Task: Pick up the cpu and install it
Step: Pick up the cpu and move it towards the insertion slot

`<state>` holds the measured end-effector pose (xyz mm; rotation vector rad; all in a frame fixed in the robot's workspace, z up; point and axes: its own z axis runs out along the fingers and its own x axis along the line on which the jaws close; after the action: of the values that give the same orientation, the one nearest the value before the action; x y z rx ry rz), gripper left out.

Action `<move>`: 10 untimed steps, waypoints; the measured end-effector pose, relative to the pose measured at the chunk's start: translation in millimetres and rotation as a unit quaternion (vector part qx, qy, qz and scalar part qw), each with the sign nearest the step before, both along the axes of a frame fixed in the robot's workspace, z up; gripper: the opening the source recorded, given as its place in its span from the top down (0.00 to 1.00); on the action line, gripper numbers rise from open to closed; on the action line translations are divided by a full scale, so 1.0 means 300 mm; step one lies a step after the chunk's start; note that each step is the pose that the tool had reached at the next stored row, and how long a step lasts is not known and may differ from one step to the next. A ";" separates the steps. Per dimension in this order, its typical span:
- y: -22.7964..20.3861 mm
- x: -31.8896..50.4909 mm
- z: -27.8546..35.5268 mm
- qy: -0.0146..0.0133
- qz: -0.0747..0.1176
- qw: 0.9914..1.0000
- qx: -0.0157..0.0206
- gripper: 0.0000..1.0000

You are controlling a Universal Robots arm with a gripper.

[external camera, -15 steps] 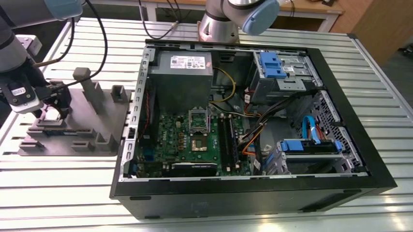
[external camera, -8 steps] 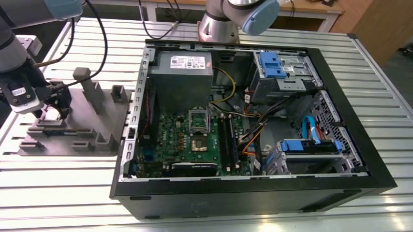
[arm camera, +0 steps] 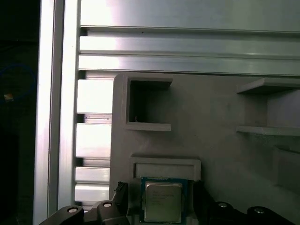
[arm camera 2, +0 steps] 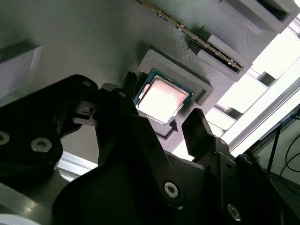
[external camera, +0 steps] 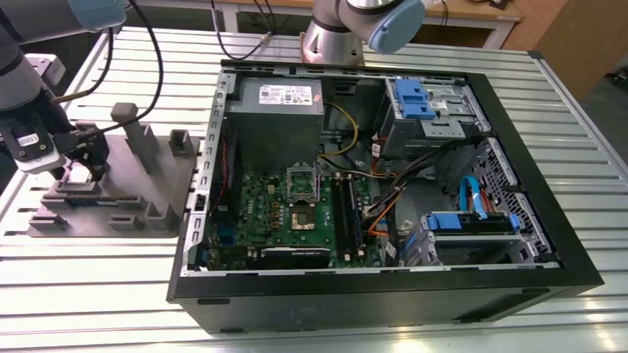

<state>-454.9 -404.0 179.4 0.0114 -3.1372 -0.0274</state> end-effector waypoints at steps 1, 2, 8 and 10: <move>0.000 0.000 0.000 0.000 -0.002 1.000 0.000 0.34; 0.000 0.000 0.000 0.000 -0.003 1.000 0.000 0.34; 0.000 0.000 0.000 0.000 -0.004 1.000 0.000 0.36; 0.000 0.000 0.000 0.000 -0.004 1.000 0.000 0.43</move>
<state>-454.8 -404.0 179.3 0.0000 -3.1372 -0.0262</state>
